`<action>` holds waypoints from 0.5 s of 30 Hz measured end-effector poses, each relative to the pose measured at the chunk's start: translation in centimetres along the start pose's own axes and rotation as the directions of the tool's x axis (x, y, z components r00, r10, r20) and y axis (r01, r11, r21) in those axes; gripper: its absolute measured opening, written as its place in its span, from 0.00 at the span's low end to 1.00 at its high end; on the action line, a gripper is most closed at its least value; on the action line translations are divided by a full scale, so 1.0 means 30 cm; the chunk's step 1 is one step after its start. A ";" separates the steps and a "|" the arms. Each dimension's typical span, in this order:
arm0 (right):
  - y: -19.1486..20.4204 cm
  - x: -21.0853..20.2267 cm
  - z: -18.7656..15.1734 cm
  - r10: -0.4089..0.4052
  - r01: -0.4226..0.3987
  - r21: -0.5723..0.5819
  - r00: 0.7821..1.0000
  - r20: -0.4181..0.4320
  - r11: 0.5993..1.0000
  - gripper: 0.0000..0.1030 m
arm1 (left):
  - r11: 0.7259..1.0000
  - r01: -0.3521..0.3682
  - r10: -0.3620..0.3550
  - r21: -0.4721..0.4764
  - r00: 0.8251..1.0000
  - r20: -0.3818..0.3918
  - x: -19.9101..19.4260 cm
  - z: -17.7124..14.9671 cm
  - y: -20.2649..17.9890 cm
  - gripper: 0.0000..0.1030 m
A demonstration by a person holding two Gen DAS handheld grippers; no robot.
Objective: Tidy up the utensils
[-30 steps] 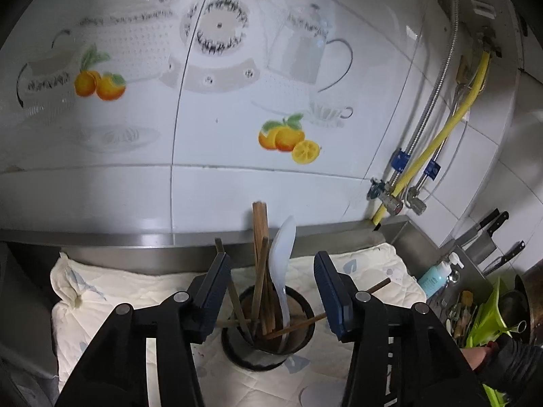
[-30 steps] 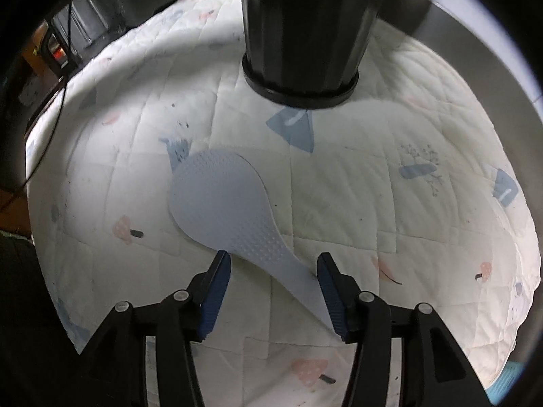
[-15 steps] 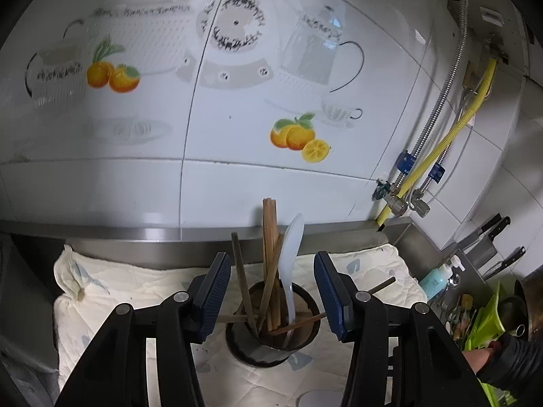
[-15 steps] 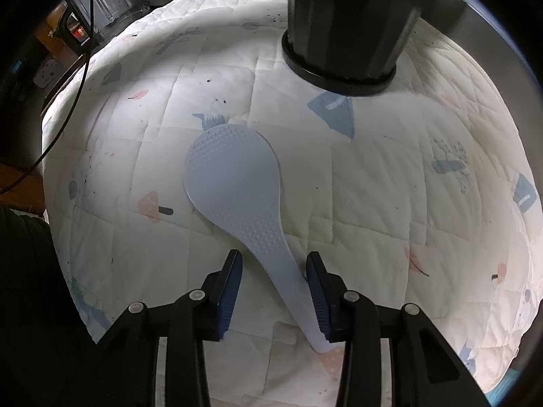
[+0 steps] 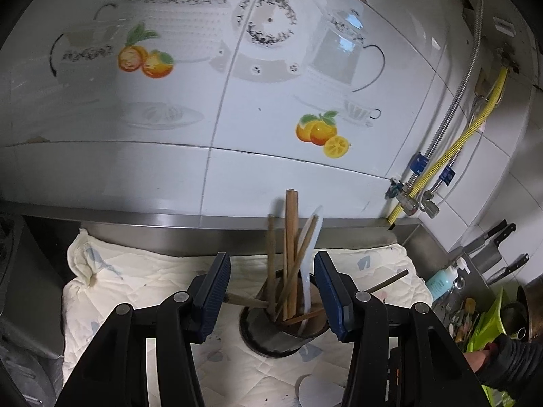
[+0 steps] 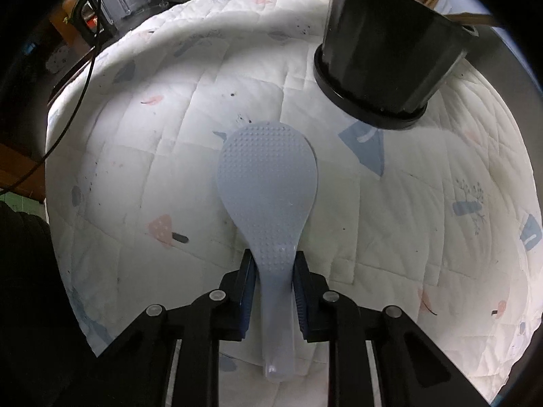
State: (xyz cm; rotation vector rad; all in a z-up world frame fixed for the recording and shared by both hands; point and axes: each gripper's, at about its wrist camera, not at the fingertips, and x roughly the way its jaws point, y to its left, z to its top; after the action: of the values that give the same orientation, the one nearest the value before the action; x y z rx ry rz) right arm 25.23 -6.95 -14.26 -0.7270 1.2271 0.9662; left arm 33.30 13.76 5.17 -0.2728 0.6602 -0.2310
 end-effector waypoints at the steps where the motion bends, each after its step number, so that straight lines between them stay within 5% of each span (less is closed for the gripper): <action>1: 0.002 0.000 0.000 0.006 -0.006 0.014 1.000 0.005 1.000 0.23 | 1.000 -0.001 0.001 -0.003 1.000 0.000 -0.005 -0.004 0.005 0.53; 9: 0.016 -0.078 -0.002 0.066 -0.106 0.182 0.974 0.216 0.978 0.23 | 1.000 -0.013 0.013 0.000 1.000 -0.005 -0.024 -0.048 0.019 0.53; 15: 0.014 -0.174 -0.063 0.052 -0.201 0.315 0.905 0.422 0.928 0.23 | 0.999 -0.024 0.024 -0.030 1.000 -0.007 -0.029 -0.068 0.057 0.53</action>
State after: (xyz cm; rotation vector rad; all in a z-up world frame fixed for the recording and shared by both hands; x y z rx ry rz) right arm 23.76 -9.52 -9.55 -0.1453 1.0430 0.9152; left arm 31.56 15.27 3.59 -0.2929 0.6740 -0.1994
